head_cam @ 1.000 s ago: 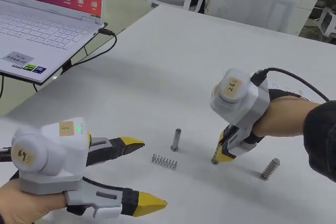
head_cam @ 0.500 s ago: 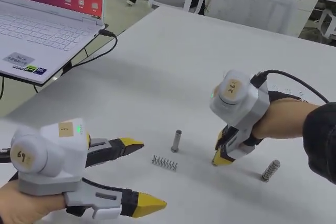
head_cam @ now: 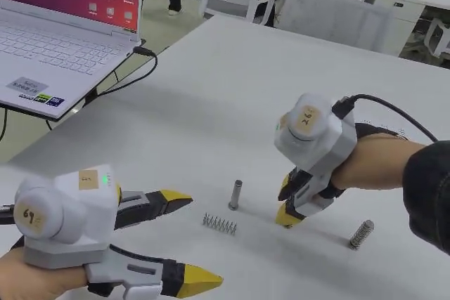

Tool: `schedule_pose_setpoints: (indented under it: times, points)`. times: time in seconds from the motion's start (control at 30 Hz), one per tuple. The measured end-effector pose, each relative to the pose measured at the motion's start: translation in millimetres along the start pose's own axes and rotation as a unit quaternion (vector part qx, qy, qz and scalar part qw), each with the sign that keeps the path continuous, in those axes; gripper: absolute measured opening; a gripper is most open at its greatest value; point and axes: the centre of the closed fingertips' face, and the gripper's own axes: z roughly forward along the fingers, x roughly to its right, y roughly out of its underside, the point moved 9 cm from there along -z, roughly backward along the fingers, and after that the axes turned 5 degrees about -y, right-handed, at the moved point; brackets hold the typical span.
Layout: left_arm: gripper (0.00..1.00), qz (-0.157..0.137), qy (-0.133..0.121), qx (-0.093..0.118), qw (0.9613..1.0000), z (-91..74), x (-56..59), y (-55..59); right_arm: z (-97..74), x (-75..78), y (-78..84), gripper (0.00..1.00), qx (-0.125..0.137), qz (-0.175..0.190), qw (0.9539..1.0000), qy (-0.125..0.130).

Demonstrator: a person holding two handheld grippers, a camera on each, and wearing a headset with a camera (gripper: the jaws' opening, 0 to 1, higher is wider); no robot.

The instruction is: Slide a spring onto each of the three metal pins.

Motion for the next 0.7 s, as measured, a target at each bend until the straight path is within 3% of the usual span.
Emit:
schedule_pose_setpoints:
  times: [0.7]
  points:
    - [0.69, 0.003, -0.01, 0.003, 0.9999, -6.3, -1.0, 0.7, 8.5, -21.6, -30.2, 0.19, 0.008, -0.025, 0.9996, -0.011]
